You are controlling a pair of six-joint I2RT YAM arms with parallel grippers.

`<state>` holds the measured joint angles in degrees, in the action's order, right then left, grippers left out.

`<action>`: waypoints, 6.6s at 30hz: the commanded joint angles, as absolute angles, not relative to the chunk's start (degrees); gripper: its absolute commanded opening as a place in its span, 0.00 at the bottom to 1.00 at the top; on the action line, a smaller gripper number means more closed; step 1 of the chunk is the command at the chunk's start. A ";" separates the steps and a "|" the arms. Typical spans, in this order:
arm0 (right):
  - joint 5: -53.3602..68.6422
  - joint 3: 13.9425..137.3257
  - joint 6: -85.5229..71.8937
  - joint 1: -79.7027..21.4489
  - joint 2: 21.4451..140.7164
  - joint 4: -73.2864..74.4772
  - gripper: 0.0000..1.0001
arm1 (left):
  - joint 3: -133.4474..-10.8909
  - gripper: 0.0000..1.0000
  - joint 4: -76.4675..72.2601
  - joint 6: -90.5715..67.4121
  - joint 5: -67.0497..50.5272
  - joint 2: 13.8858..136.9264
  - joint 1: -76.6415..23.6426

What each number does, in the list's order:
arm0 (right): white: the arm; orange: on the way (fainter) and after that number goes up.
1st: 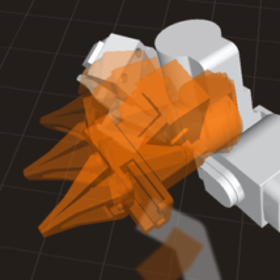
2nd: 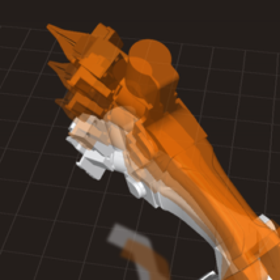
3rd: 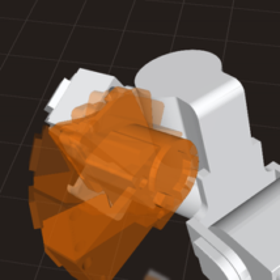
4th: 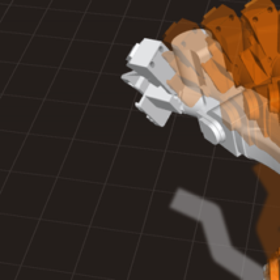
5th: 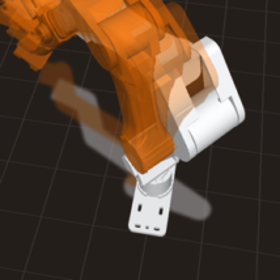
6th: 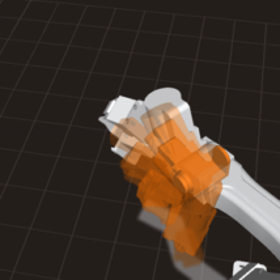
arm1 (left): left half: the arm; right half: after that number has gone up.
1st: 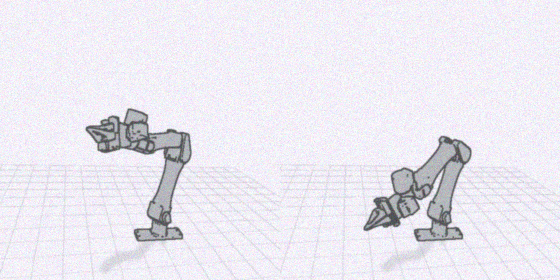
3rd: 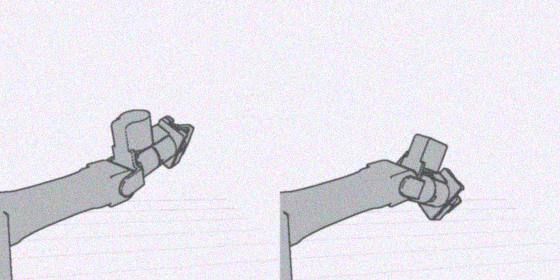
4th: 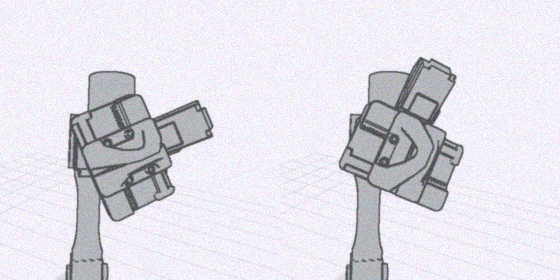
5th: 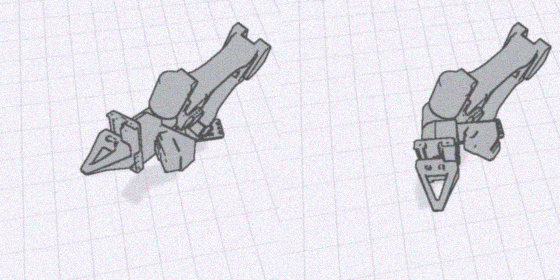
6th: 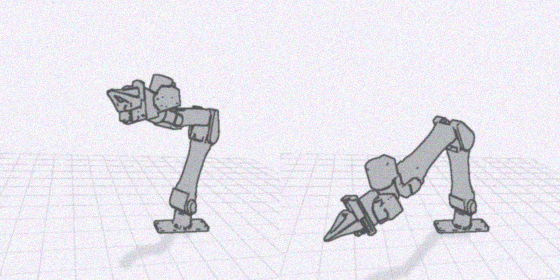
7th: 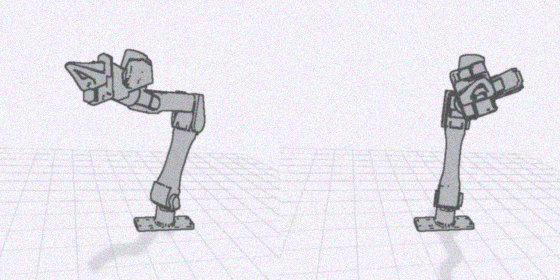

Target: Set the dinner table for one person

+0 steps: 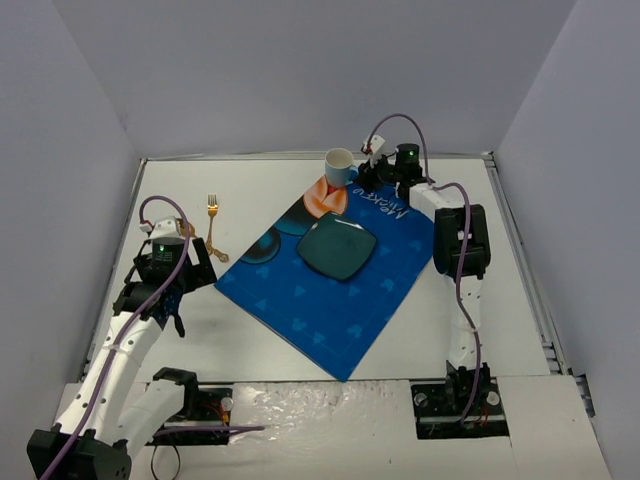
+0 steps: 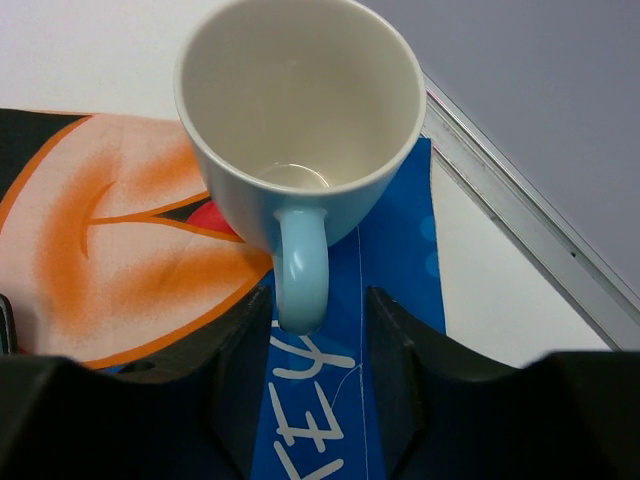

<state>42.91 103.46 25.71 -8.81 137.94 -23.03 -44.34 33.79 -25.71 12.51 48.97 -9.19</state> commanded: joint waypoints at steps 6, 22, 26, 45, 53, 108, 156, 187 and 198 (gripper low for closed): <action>38.44 99.30 25.25 -7.36 123.63 -26.49 0.59 | -45.12 0.95 31.78 -26.85 14.03 48.13 -8.88; 14.20 76.47 -12.17 -7.05 89.82 -18.92 1.00 | -58.62 0.97 30.94 -37.62 14.22 71.35 -2.49; 11.41 71.07 -15.84 -7.46 82.64 -15.29 1.00 | -65.71 0.97 28.86 -38.81 12.93 82.49 -0.41; 15.37 51.74 -14.06 -10.28 60.06 -5.24 1.00 | -103.18 0.63 30.54 -20.07 7.08 121.99 -2.48; 15.33 50.71 -13.84 -10.28 58.44 -3.82 1.00 | -105.03 0.52 32.48 -16.21 5.40 125.20 -2.64; 15.39 51.18 -12.24 -10.28 55.36 -0.66 1.00 | -95.73 0.00 24.81 -44.42 -1.90 100.79 -5.69; 17.91 47.54 -14.09 -10.20 52.36 2.81 1.00 | -51.56 0.00 26.49 -103.64 16.53 86.07 -43.59; 18.09 48.34 -13.47 -10.20 52.04 2.96 1.00 | -54.69 0.50 29.56 -98.33 15.95 83.22 -43.02; 20.25 51.68 -11.77 -10.29 54.24 3.25 1.00 | -56.00 0.78 27.08 -63.53 13.28 72.04 -20.55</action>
